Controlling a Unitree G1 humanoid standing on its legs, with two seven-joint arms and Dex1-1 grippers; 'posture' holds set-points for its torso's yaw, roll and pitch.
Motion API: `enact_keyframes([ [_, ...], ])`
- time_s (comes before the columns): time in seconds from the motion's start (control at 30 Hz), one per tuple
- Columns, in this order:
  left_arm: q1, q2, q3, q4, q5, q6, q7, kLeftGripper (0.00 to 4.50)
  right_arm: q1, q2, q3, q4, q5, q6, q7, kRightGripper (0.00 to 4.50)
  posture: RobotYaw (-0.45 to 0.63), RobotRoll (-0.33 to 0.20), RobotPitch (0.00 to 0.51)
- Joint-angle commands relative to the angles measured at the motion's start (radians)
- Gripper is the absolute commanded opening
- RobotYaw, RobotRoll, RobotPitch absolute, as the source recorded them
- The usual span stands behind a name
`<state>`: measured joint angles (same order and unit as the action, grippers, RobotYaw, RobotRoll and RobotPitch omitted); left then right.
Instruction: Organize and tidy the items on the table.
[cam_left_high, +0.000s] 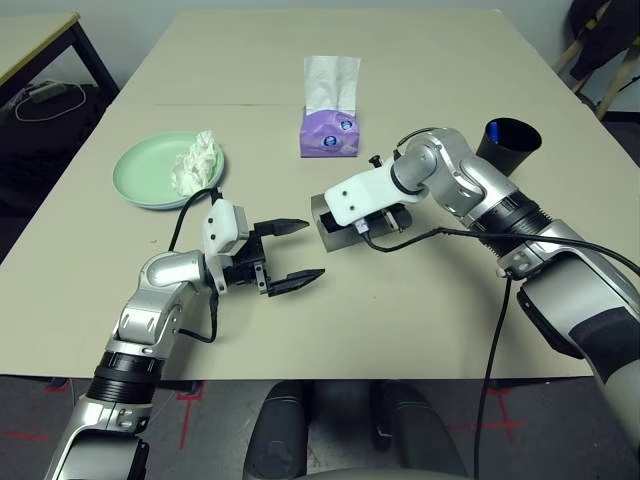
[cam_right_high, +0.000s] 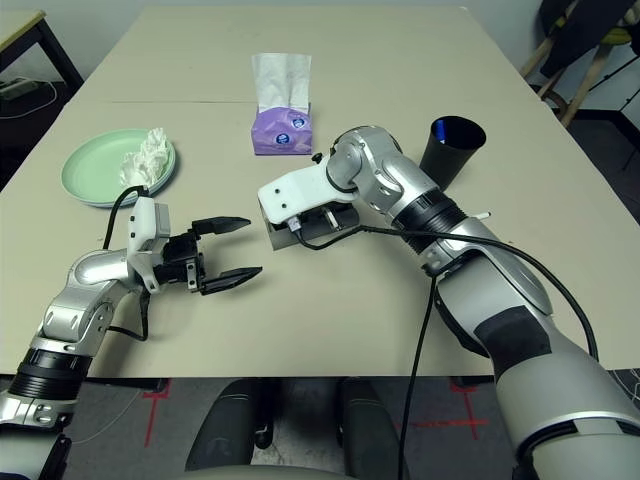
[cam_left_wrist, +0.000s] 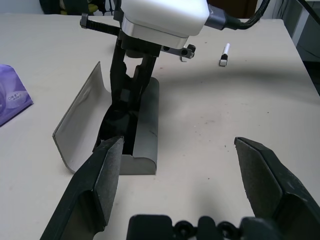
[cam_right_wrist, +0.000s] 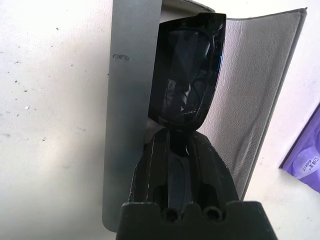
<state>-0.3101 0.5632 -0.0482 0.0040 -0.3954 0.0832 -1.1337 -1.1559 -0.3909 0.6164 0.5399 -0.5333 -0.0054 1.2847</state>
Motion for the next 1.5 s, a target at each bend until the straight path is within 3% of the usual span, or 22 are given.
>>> enact_keyframes([
  [0.03, -0.017, 0.002, -0.006, 0.005, -0.002, -0.001, -0.018, 4.5, -0.011, -0.018, -0.023, -0.021, 0.01, 0.002, -0.005, 1.78, 0.18, 0.0, 0.141],
  [0.27, -0.04, 0.002, -0.008, 0.038, 0.004, -0.009, -0.038, 4.5, -0.027, -0.043, -0.056, -0.067, 0.03, 0.035, 0.016, 4.45, 0.15, 0.0, 0.13],
  [0.43, -0.054, 0.001, -0.008, 0.062, 0.009, -0.016, -0.047, 4.5, -0.001, -0.075, -0.133, -0.173, 0.082, 0.146, 0.035, 4.45, 0.14, 0.0, 0.122],
  [0.53, -0.061, 0.004, -0.003, 0.076, 0.011, -0.017, -0.047, 4.5, 0.052, -0.091, -0.208, -0.267, 0.169, 0.257, 0.057, 4.45, 0.12, 0.0, 0.113],
  [0.67, -0.079, 0.003, 0.005, 0.097, 0.009, -0.012, -0.039, 4.5, 0.208, -0.089, -0.38, -0.388, 0.359, 0.375, 0.022, 4.45, 0.09, 0.0, 0.105],
  [0.93, -0.12, -0.01, 0.014, 0.156, 0.013, -0.025, -0.031, 4.5, 0.509, 0.029, -0.66, -0.612, 0.64, 0.584, -0.229, 4.45, 0.05, 0.0, 0.098],
  [1.07, -0.137, -0.027, 0.028, 0.188, 0.015, -0.051, -0.013, 4.5, 0.647, 0.082, -0.743, -0.616, 0.71, 0.467, -0.346, 4.45, 0.04, 0.0, 0.097],
  [1.2, -0.138, -0.041, 0.031, 0.193, 0.015, -0.06, -0.004, 4.5, 0.741, 0.079, -0.771, -0.542, 0.757, 0.313, -0.358, 4.45, 0.04, 0.0, 0.102],
  [1.5, -0.142, -0.056, 0.048, 0.241, 0.019, -0.081, 0.018, 4.5, 0.777, 0.011, -0.802, -0.252, 0.826, -0.081, -0.238, 4.45, 0.06, 0.0, 0.111],
])
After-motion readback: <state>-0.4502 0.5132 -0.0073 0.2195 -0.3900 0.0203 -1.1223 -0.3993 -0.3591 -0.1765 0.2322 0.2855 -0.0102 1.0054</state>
